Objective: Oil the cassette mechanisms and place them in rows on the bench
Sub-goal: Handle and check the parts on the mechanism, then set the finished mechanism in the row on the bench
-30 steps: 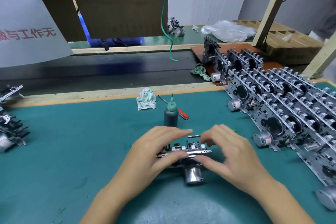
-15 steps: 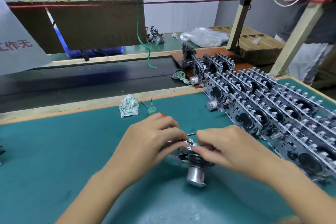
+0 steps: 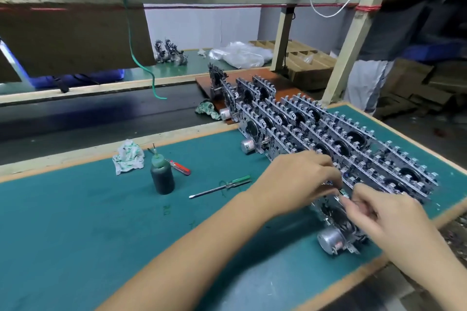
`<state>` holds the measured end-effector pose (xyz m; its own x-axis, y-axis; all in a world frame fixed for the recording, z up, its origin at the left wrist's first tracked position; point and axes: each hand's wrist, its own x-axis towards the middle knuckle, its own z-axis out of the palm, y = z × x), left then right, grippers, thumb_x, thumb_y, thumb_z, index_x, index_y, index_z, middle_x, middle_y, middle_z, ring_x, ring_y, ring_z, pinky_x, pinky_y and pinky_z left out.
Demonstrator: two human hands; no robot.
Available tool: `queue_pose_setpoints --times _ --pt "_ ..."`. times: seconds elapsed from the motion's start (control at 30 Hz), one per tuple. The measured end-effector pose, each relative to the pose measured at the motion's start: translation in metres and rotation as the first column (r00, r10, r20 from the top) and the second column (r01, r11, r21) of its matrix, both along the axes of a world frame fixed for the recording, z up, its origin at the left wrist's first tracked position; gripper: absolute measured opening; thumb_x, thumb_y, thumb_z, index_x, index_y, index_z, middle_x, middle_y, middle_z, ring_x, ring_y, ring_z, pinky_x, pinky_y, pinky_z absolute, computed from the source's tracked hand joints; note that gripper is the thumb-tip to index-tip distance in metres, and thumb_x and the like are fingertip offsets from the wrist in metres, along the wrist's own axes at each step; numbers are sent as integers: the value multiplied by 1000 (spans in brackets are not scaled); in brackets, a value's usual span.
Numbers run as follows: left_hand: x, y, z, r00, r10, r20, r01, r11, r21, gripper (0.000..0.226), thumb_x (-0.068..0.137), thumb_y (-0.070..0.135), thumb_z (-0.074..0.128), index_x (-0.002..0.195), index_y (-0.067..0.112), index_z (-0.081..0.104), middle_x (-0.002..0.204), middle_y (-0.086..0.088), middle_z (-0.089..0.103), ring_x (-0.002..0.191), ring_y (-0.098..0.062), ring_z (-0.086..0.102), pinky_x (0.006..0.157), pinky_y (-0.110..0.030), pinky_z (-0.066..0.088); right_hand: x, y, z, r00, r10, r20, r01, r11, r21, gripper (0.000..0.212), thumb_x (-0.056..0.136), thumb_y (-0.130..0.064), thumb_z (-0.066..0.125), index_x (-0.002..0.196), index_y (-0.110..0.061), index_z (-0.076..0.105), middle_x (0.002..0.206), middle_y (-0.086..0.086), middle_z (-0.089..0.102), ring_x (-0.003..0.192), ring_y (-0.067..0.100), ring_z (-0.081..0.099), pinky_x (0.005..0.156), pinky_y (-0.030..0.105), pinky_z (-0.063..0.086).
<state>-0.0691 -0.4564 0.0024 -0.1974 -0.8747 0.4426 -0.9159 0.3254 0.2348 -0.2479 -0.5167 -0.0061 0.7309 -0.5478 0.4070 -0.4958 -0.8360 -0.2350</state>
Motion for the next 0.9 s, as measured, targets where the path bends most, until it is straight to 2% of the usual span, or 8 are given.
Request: queue_pose_setpoints --times 0.07,0.17,0.3,0.4,0.5,0.7,0.8,0.9 --pt "0 -3 -3 1000 24 -6 -24 1000 0 19 94 31 58 104 20 70 101 1 64 96 -18 57 71 -38 52 3 0 -2 1000 -26 -17 26 1000 -11 38 78 -17 72 58 -14 40 39 -4 28 35 17 29 44 28 34" --pt "4 -3 -6 998 63 -21 -63 998 24 19 93 30 59 106 20 68 102 1 63 97 -18 57 72 -39 52 10 -1 -1 994 -69 -85 66 997 -33 33 81 -33 63 64 -17 39 38 -2 37 36 23 41 40 37 38" --pt "7 2 -9 997 71 -24 -69 994 81 29 94 27 57 121 18 61 115 -1 60 108 -19 53 83 -41 50 18 -1 4 946 -235 -225 211 970 -123 33 84 -57 40 73 -27 33 47 -7 47 48 19 52 44 30 31" --pt "13 21 -11 996 73 -46 -69 995 74 39 93 24 59 131 18 53 130 -3 52 119 -19 47 92 -38 45 22 12 14 953 -244 -178 200 951 -234 29 83 -53 50 79 -25 42 54 -11 44 49 18 49 40 24 27" --pt "28 57 -12 989 124 -80 -123 992 19 33 91 23 61 123 17 60 124 -2 56 113 -20 50 92 -34 43 38 44 27 998 -32 52 42 978 -202 31 88 -48 53 76 -20 51 57 -15 31 44 15 35 37 21 21" --pt "77 171 -27 844 489 -221 -463 872 160 21 91 36 59 109 27 67 109 15 61 104 0 51 90 -28 43 110 112 12 931 364 27 -364 931 -3 26 85 -51 45 76 -26 50 57 -14 44 51 11 52 44 28 41" --pt "96 245 -29 693 683 -231 -649 730 213 16 89 37 62 101 28 69 98 22 61 87 12 48 82 -23 43 161 149 -1 799 596 -83 -583 801 138 19 92 -50 44 87 -32 40 72 -13 48 72 7 51 65 31 42" --pt "104 312 -27 539 829 -149 -790 559 252 20 87 43 61 102 31 67 98 23 61 88 11 48 83 -22 43 205 192 -12 632 769 -97 -750 638 173 19 94 -47 41 100 -29 45 92 -12 52 91 8 49 72 28 37"
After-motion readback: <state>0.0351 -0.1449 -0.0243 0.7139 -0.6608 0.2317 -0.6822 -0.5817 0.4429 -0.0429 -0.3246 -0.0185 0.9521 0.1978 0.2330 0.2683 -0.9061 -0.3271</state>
